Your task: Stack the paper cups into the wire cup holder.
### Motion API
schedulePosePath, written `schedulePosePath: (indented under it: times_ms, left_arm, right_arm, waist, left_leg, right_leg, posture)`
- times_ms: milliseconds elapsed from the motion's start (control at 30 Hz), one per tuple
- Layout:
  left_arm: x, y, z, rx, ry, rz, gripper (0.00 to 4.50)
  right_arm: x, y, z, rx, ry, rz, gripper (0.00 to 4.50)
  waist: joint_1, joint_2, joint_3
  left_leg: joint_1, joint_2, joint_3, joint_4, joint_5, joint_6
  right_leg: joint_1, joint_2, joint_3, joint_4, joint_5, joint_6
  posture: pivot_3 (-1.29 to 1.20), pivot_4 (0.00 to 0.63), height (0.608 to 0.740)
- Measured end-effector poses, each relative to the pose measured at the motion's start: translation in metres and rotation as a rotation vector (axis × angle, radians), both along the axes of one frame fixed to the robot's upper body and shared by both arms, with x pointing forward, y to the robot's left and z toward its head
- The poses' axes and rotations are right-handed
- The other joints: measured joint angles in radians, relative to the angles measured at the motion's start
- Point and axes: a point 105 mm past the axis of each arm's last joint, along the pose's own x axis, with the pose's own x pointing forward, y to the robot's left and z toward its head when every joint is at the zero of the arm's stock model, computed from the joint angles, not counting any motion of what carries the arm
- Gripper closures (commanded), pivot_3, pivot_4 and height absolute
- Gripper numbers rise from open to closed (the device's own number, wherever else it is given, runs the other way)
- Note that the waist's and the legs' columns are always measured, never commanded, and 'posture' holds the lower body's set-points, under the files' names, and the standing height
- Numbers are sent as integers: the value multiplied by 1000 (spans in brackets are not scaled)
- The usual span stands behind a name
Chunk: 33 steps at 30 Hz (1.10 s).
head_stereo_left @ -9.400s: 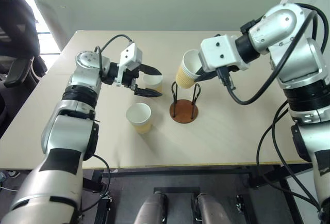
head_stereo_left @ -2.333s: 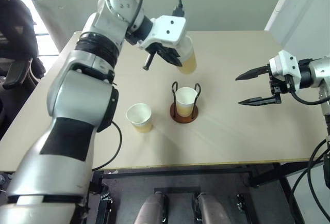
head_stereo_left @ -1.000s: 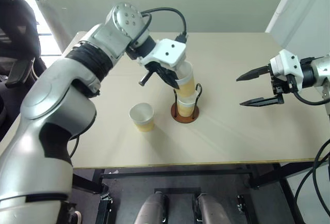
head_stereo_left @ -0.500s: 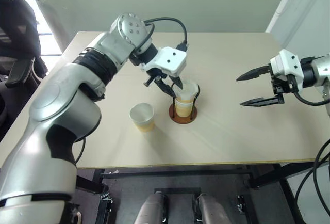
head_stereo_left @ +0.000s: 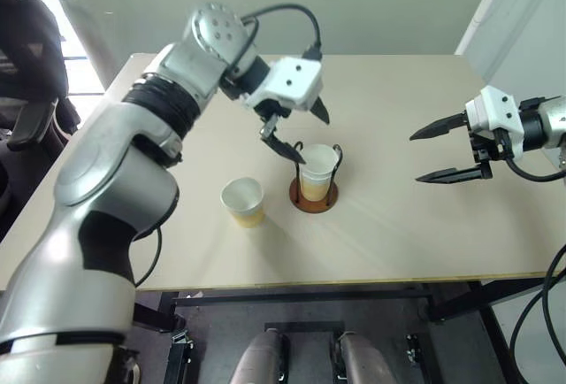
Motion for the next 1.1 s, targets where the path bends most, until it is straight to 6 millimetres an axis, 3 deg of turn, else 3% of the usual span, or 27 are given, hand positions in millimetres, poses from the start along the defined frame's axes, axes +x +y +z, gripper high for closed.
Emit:
schedulePosePath:
  times_ms: [200,367,600,1100]
  left_arm:
    - [-3,32,20,-3,-7,97,17]
    - [-10,60,7,96,30,150,17]
    - [-27,66,-7,143,109,124,17]
    - [-57,106,-24,337,113,145,17]
  right_arm:
    - [-13,11,-2,16,22,62,643]
    - [-28,21,2,10,8,140,643]
    - [-31,25,1,17,15,160,643]
    - [-23,16,-2,-23,40,129,643]
  waist:
    - [-3,1,0]
    - [-1,1,0]
    - [0,1,0]
    - [-11,2,1]
  left_leg:
    - [0,0,0,-1,-3,-1]
    - [0,0,-1,0,-6,-3]
    - [0,-1,-2,1,-7,-2]
    - [2,0,-4,0,-7,-5]
  right_leg:
    - [-1,0,0,0,-3,1]
    - [0,1,0,0,-6,0]
    - [0,1,0,0,-7,-1]
    - [-1,2,-1,3,-12,-5]
  posture:
    - [0,150,740]
    - [0,150,740]
    - [0,150,740]
    - [0,150,740]
